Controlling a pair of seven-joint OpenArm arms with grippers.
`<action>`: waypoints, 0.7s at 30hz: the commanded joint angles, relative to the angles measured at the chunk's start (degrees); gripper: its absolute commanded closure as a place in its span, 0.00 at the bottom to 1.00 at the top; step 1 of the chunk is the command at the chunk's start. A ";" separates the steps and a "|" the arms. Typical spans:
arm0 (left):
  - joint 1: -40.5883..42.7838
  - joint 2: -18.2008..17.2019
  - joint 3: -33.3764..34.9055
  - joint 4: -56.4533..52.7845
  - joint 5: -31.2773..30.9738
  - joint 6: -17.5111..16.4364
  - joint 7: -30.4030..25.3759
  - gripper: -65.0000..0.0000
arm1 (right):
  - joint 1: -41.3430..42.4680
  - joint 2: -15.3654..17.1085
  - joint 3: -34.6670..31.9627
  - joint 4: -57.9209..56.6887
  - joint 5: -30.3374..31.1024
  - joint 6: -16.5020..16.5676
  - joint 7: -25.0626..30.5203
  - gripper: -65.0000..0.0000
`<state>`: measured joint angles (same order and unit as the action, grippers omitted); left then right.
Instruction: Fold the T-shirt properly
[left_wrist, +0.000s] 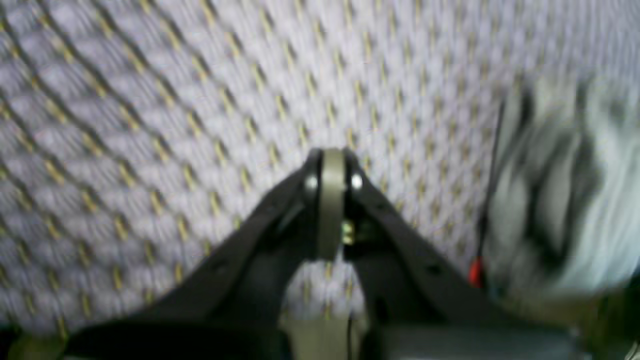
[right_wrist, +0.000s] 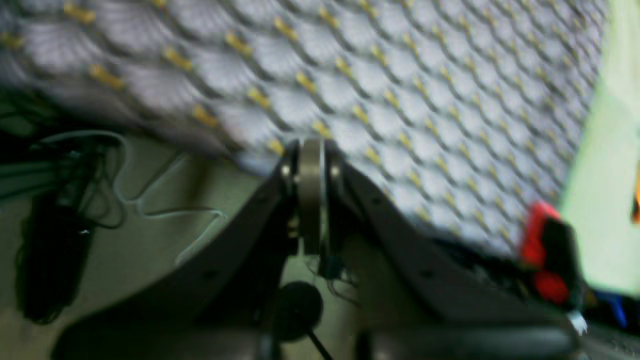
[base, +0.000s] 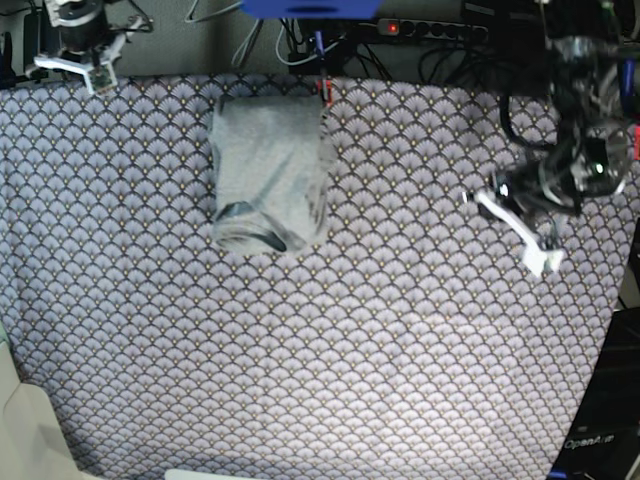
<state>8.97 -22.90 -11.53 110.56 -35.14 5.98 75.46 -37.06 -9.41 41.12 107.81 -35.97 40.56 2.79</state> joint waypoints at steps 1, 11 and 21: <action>1.80 -1.32 -0.47 1.92 -0.25 -0.04 -0.69 1.00 | -1.05 0.41 2.52 0.89 0.67 -0.56 1.74 1.00; 18.59 -1.50 -0.38 2.10 -0.07 0.04 -0.87 1.00 | -5.53 0.41 13.16 -3.41 9.64 -0.56 7.10 1.00; 29.84 3.33 10.08 -8.63 16.72 0.04 -18.45 1.00 | -5.10 0.41 15.45 -27.85 9.28 -0.56 19.67 1.00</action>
<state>38.26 -19.05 -1.10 100.97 -17.91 6.13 56.14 -41.43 -9.39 56.03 79.13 -27.38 40.34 21.58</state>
